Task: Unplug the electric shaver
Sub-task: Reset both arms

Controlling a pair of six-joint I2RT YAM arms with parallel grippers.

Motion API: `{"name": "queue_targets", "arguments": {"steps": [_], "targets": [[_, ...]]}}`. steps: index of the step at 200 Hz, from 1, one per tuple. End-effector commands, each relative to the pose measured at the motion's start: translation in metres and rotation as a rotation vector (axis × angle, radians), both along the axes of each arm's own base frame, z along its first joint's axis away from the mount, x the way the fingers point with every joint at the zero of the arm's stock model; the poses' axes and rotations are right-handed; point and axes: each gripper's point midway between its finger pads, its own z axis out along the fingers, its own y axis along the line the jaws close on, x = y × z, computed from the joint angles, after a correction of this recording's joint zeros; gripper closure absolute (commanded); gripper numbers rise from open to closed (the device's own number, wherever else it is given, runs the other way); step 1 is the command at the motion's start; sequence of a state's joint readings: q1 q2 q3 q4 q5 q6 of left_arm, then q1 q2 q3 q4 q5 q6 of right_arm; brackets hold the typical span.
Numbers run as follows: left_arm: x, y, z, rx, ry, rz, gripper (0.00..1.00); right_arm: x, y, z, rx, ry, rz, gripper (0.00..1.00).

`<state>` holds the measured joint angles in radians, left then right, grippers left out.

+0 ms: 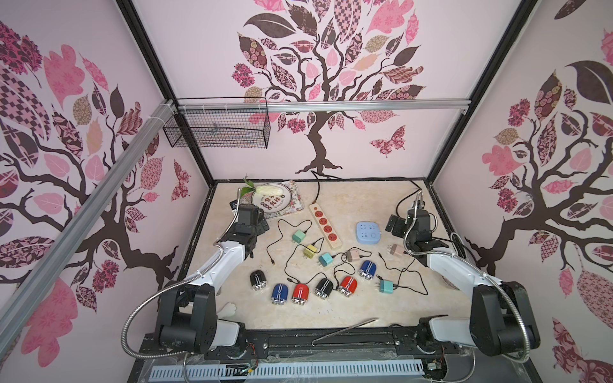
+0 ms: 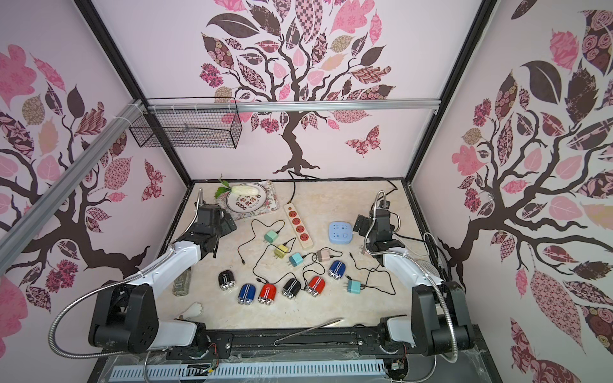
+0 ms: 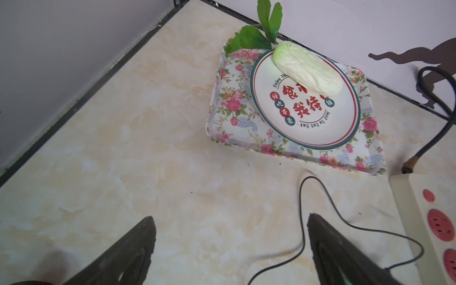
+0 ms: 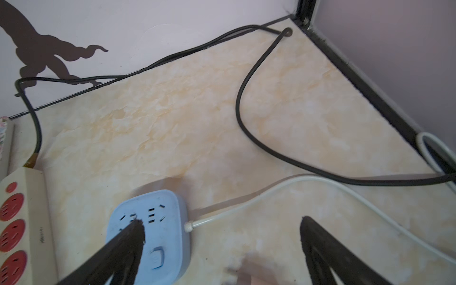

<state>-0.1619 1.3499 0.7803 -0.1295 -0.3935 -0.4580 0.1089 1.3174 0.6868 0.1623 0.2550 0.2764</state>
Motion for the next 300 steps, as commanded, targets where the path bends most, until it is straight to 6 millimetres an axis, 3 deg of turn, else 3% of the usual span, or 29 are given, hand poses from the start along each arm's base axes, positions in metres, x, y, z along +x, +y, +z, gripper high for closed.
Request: {"name": "queue_targets", "arguments": {"steps": [1,23,63,109,149,201,300], "targets": [[0.003,0.013,0.035,0.104,-0.21,0.005,0.02,0.004,-0.014,0.035,-0.112,-0.134,-0.04,0.01],[-0.002,0.017,0.039,0.143,-0.246,0.006,0.02,-0.002,-0.004,0.033,-0.082,-0.166,0.018,0.01],[-0.007,0.033,0.032,0.281,-0.264,0.027,0.02,-0.011,-0.015,0.023,-0.123,-0.189,-0.027,0.01],[-0.004,0.048,0.015,0.285,-0.284,-0.001,0.02,-0.015,-0.021,0.018,-0.182,-0.191,-0.037,0.02],[0.002,0.043,0.003,0.309,-0.306,-0.057,0.02,-0.019,-0.023,0.011,-0.211,-0.215,-0.04,0.03],[0.012,0.032,-0.035,0.252,-0.314,-0.178,0.02,-0.016,-0.017,0.003,-0.212,-0.257,-0.006,0.03],[0.013,0.033,-0.036,0.236,-0.32,-0.189,0.02,-0.01,0.009,-0.026,-0.199,-0.338,0.156,0.02]]}}
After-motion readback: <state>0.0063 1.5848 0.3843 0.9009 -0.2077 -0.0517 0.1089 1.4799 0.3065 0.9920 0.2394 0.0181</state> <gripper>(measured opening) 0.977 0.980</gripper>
